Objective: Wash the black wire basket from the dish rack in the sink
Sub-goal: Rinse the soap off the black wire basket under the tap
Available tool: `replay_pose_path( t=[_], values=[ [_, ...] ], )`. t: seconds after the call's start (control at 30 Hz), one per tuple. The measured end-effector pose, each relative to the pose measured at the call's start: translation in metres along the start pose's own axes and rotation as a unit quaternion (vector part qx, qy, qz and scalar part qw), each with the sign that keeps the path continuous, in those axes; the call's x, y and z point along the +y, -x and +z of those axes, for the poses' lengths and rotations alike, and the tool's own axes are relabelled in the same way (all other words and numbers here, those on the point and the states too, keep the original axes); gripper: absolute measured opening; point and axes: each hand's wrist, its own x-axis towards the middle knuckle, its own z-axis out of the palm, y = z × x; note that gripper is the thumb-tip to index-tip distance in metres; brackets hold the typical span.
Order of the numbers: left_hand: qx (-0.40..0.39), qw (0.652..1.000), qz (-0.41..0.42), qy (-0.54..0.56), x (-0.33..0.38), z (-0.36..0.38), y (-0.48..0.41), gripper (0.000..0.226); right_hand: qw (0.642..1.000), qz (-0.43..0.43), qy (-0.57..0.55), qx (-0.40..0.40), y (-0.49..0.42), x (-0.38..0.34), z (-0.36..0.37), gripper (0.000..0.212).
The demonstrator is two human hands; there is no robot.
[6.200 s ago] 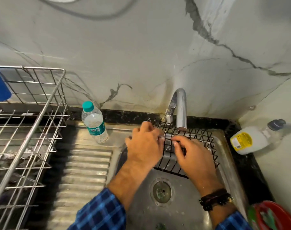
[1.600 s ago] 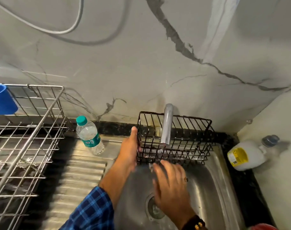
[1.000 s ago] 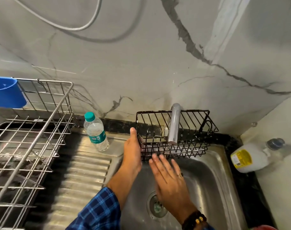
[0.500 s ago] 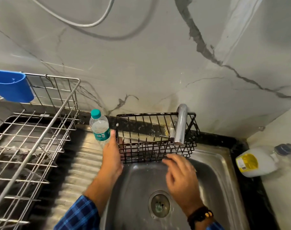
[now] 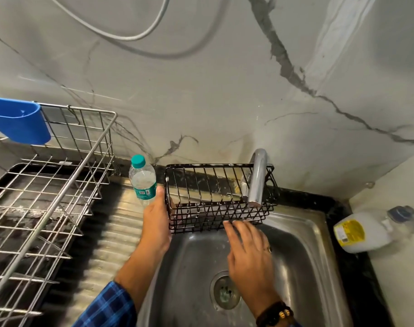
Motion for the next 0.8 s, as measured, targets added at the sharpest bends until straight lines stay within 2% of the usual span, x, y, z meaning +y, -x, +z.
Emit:
replay_pose_path(
  t=[0.1, 0.17, 0.23, 0.3, 0.4, 0.57, 0.6, 0.7, 0.8],
  values=[
    [0.005, 1.000, -0.012, 0.005, -0.004, -0.003, 0.001, 0.038, 1.000, -0.004, 0.012, -0.020, -0.005, -0.005, -0.003, 0.066],
    [0.018, 0.999, -0.019, 0.020, -0.006, -0.007, -0.001, 0.038, 1.000, -0.023, -0.018, 0.008, 0.002, 0.001, -0.001, 0.060],
    [0.018, 0.999, -0.022, 0.031, -0.009, -0.010, -0.002, 0.037, 0.994, 0.038, -0.089, 0.051, 0.006, 0.014, -0.001, 0.047],
    [0.016, 0.999, -0.033, 0.034, -0.007, -0.009, -0.001, 0.035, 0.990, 0.097, -0.094, 0.048, 0.003, 0.027, -0.001, 0.044],
    [0.014, 0.998, -0.052, 0.030, 0.001, -0.008, -0.004, 0.037, 0.999, 0.032, -0.039, 0.014, 0.000, 0.031, 0.000, 0.047],
    [0.019, 0.997, -0.068, 0.010, 0.010, -0.018, -0.014, 0.039, 0.997, 0.005, -0.038, 0.071, -0.006, 0.023, -0.008, 0.043],
    [0.020, 0.997, -0.070, 0.006, 0.010, -0.019, -0.015, 0.038, 0.998, -0.005, -0.030, 0.049, -0.008, 0.019, -0.009, 0.045],
    [0.002, 0.997, -0.072, -0.020, 0.006, -0.021, -0.018, 0.039, 0.996, -0.001, 0.018, -0.088, -0.016, 0.008, -0.005, 0.055],
    [-0.012, 0.997, -0.059, -0.045, -0.001, -0.019, -0.018, 0.039, 0.988, 0.009, 0.010, -0.155, -0.022, 0.004, -0.008, 0.057]
  ],
)
